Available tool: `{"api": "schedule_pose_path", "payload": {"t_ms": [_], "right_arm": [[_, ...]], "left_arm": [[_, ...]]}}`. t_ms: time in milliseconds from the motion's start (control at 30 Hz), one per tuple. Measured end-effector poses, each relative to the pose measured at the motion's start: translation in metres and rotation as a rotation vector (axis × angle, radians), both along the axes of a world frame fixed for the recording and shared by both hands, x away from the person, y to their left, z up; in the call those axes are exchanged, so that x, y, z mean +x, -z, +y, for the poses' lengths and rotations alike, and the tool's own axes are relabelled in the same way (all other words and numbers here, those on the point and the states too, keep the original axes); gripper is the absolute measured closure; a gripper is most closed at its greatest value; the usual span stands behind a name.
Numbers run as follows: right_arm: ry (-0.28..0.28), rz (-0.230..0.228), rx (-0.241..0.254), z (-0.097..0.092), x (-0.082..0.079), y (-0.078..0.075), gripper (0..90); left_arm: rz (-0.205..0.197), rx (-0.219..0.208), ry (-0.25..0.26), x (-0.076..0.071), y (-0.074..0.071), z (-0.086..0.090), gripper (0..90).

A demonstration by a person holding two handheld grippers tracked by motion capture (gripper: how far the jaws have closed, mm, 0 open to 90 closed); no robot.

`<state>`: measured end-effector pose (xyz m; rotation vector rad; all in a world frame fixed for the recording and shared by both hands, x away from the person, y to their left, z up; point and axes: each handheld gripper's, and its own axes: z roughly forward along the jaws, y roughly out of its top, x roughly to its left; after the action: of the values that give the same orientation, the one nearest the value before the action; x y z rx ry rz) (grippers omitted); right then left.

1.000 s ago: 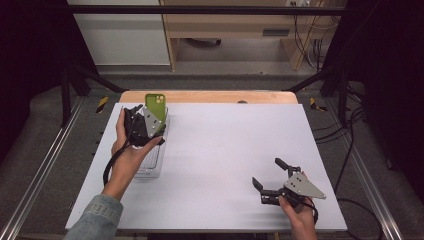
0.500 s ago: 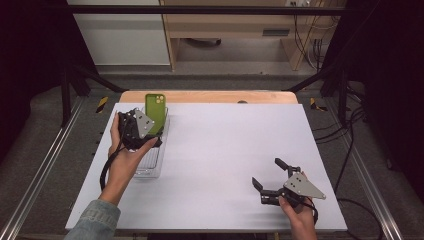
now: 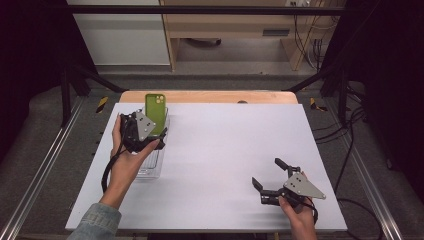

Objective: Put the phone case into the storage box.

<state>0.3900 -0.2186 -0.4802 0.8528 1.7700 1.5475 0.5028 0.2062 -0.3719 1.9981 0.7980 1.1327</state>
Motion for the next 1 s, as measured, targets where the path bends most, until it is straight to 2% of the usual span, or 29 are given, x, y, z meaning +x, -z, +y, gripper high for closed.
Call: {"api": "schedule_pose_path", "payload": {"t_ms": [400, 567, 800, 900, 1000], "right_arm": [[-0.001, 0.000, -0.003, 0.000, 0.000, 0.000, 2.3], [-0.004, 0.000, -0.005, 0.001, 0.000, 0.000, 2.3], [-0.003, 0.002, -0.007, 0.002, 0.000, 0.001, 2.3], [-0.004, 0.005, -0.008, 0.002, 0.000, 0.001, 2.3], [-0.001, 0.006, -0.007, 0.002, 0.000, 0.001, 2.2]], "left_arm": [[-0.015, -0.041, 0.013, -0.015, 0.003, -0.001, 4.2], [-0.016, -0.037, 0.020, -0.021, 0.005, 0.001, 4.3], [-0.018, -0.067, 0.023, -0.028, 0.007, 0.006, 4.5], [-0.014, -0.055, 0.034, -0.030, 0.006, 0.005, 4.5], [-0.015, -0.081, 0.037, -0.031, 0.004, 0.006, 4.5]]}}
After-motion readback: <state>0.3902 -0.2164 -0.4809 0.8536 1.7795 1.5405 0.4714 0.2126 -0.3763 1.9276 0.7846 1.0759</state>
